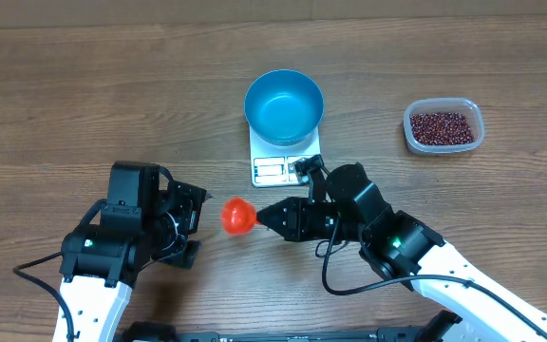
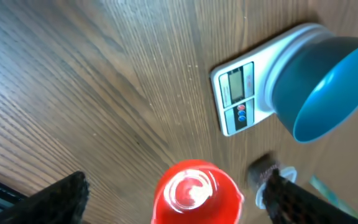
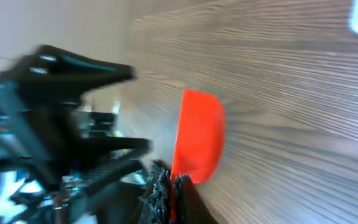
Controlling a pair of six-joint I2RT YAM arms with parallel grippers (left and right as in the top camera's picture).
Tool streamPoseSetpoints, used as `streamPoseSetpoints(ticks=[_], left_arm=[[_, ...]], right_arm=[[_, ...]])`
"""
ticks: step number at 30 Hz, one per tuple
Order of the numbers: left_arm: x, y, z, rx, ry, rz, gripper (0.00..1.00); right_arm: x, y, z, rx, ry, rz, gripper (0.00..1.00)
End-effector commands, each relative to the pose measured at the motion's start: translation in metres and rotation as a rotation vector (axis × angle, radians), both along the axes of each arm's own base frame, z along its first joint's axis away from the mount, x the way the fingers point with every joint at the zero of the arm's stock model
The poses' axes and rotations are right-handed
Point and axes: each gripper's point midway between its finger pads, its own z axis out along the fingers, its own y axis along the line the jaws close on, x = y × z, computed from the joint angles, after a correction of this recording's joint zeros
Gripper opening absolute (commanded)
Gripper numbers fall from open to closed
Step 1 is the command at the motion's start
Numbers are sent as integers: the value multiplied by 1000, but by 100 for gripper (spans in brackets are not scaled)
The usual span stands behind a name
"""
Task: Scoop item into bowl and weigh 150g on scale
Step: 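Release the cup from the left gripper and pull it right with the right gripper, then move the left gripper to the scale's tare button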
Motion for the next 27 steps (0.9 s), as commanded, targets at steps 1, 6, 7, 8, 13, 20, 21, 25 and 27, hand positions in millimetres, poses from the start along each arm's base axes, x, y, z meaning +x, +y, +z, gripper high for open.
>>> streamPoseSetpoints(ticks=[1,6,7,8,13,20,21,25,27], left_arm=[[-3,7,-4,45,4,5,100],[-6,11,-6,71,18,17,100],[-6,12,-7,74,20,17,100],[-7,12,-7,75,23,17,100],[-10,12,-8,74,38,14,100],[-26,12,-14,77,101,-11,100],[-25,12,-13,77,98,-14,100],[-22,11,-12,82,79,-30,91],[-16,10,-10,92,38,-67,81]], right_arm=[[6,-4,4,-43,-87,-4,4],[3,-28,14,-107,-153,-58,4],[4,-38,16,-134,-166,-96,4],[4,-48,17,-158,-178,-132,4],[1,-100,26,-260,-226,-292,4],[-3,-165,44,-362,-334,-517,4],[-3,-172,46,-370,-348,-544,4],[-2,-188,48,-407,-373,-606,4],[-1,-191,48,-416,-375,-616,4]])
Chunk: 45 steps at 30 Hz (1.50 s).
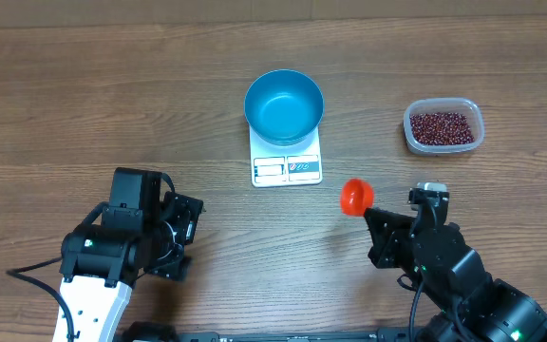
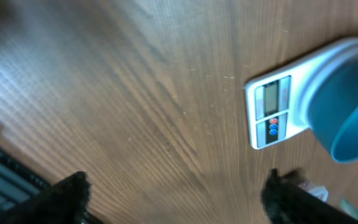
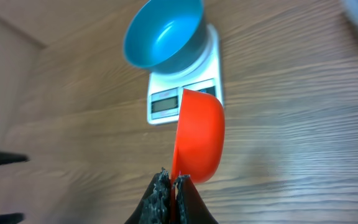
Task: Scoop item into bowl and weigh 150g on scale
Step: 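Move the left gripper to the scale's tare button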
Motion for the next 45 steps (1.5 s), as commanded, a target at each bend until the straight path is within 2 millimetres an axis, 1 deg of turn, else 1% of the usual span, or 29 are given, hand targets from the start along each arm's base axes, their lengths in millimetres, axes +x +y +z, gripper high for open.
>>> streamPoseSetpoints(ticks=[1,2,6,8,10,12,14,15,18,22,26,28,31,32,34,35,37,40,45], left_arm=[[6,-2,3,28,-61,-87,71],[8,-2,3,30,-74,-99,56],[12,-4,5,29,-98,-120,4],[15,-8,8,14,-117,-139,4],[23,-13,13,22,-176,-200,4],[35,-26,22,44,-277,-309,4],[46,-43,33,78,-396,-431,4],[55,-57,42,116,-487,-523,4],[67,-81,49,234,-611,-650,4],[73,-105,40,378,-649,-744,4],[80,-148,26,498,-740,-983,4],[86,-165,17,562,-781,-1091,4],[99,-180,3,643,-817,-1189,4],[106,-185,-9,661,-810,-1214,4],[113,-185,-23,677,-785,-1228,4],[118,-180,-35,704,-747,-1225,4],[125,-170,-49,753,-695,-1213,4],[133,-160,-58,799,-660,-1199,4],[138,-160,-76,814,-634,-1228,4]], right_arm=[[9,-15,12,-29,-58,-79,4],[9,-15,12,-27,-57,-81,4],[10,-17,13,-34,-62,-93,4],[11,-20,13,-41,-69,-107,4],[13,-23,14,-50,-77,-125,4],[15,-26,15,-60,-87,-144,4],[16,-29,16,-66,-96,-160,4],[17,-30,17,-67,-103,-168,4],[19,-31,20,-63,-113,-176,4],[19,-32,21,-64,-118,-182,4],[20,-32,22,-61,-123,-184,4],[20,-31,22,-59,-125,-184,4],[20,-31,22,-60,-124,-184,4],[20,-31,22,-60,-124,-184,4],[20,-31,22,-60,-124,-183,4],[20,-31,22,-60,-124,-184,4],[20,-31,22,-60,-124,-184,4],[20,-31,22,-59,-125,-184,4],[20,-31,22,-59,-125,-184,4]])
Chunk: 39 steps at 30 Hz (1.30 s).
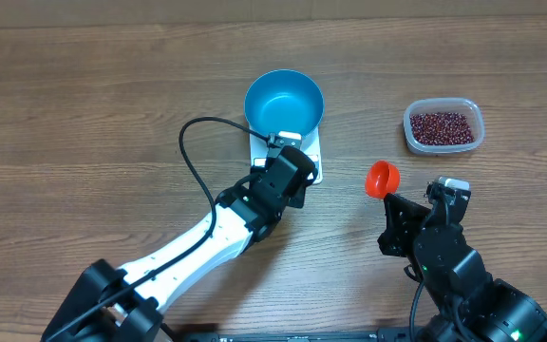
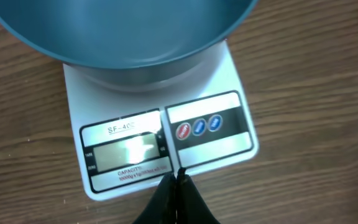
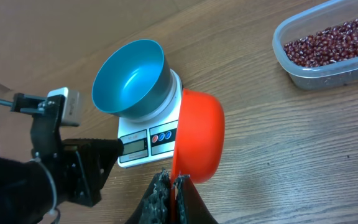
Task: Scoop item into bowl and weigh 150g on scale
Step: 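Move the left gripper to the scale's tare button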
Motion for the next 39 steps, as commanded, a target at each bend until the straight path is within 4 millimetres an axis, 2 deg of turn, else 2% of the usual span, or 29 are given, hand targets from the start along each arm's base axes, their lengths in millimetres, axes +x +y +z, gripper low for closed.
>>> streamPoseSetpoints(ticks=[1,7,24,32,39], left_arm=[[6,5,-18,70,0,-3,4],[14,-4,-34,61,-4,-10,4],[24,-12,-39,72,-47,-52,4],[25,-13,-63,96,-18,-54,4],[27,-13,-64,94,-27,-50,4]], right_arm=[[2,-3,12,12,-30,-15,4],[2,-3,12,12,-30,-14,4],[2,-3,12,12,-30,-14,4],[3,-2,13,16,-35,-14,4],[3,-2,13,17,-35,-14,4]])
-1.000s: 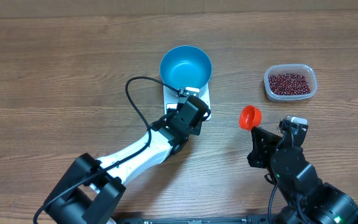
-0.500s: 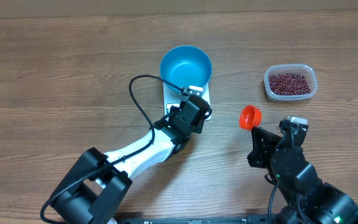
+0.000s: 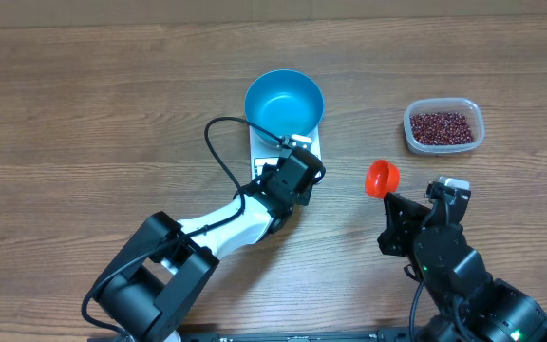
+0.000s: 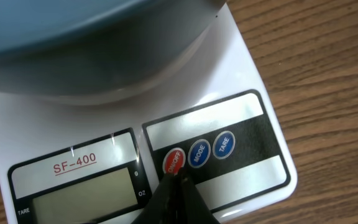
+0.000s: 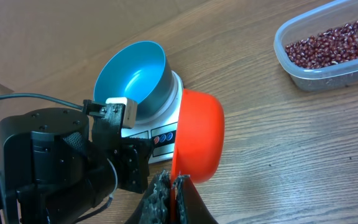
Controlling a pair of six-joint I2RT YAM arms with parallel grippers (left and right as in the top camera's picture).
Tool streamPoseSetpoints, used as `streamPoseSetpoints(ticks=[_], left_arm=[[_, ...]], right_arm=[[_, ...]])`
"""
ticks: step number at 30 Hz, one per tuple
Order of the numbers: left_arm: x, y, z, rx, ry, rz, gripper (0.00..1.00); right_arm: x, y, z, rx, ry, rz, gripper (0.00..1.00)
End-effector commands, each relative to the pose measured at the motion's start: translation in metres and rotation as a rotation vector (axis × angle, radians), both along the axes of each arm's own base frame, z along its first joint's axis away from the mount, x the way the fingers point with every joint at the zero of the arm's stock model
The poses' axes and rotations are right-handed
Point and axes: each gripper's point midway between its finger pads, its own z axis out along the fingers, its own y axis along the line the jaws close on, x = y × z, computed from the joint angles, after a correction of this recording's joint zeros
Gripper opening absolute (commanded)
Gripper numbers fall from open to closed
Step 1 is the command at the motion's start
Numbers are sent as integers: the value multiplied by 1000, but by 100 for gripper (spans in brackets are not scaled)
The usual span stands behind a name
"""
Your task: Scoop item into bowl and weigh 150g on scale
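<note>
A blue bowl (image 3: 284,104) stands empty on a white scale (image 3: 309,149). My left gripper (image 4: 175,176) is shut, its tip touching the scale's red on/off button (image 4: 174,160); the display (image 4: 82,199) is blank. Right of the scale my right gripper (image 5: 172,181) is shut on the rim of an empty red scoop (image 5: 197,137), also seen as the red scoop (image 3: 381,178) held above the table. A clear tub of dark red beans (image 3: 443,126) sits at the far right.
The left arm (image 3: 226,223) stretches across the table's middle toward the scale, its black cable (image 3: 218,152) looping beside it. The right arm's body (image 3: 444,256) fills the near right corner.
My left gripper has shifted right and closer to the scale, from between display and buttons onto the red on/off button. The right gripper and scoop have not moved.
First my right gripper held the red scoop at table centre beside the open left gripper. Then the scoop was over to the right of the scale. Later the left gripper, shut, was at the scale's panel, and now it touches the red button.
</note>
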Motion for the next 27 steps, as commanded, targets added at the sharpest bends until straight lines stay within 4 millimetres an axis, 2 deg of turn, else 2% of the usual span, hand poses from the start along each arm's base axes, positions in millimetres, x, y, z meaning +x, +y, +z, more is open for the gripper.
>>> streamPoseSetpoints(ticks=[1,11,16,19,27], left_arm=[[4,5,-2,22,-15,9,4],[17,9,3,-22,-36,30,4],[17,8,3,-25,-30,19,4],[11,-1,-1,-17,-11,-66,4],[10,-1,-6,-13,-2,-66,4]], right_arm=[[2,-3,12,11,-30,-14,4],[2,-3,12,11,-30,-14,4],[2,-3,12,11,-30,-14,4],[2,-3,12,11,-30,-15,4],[2,-3,12,11,-30,-15,4]])
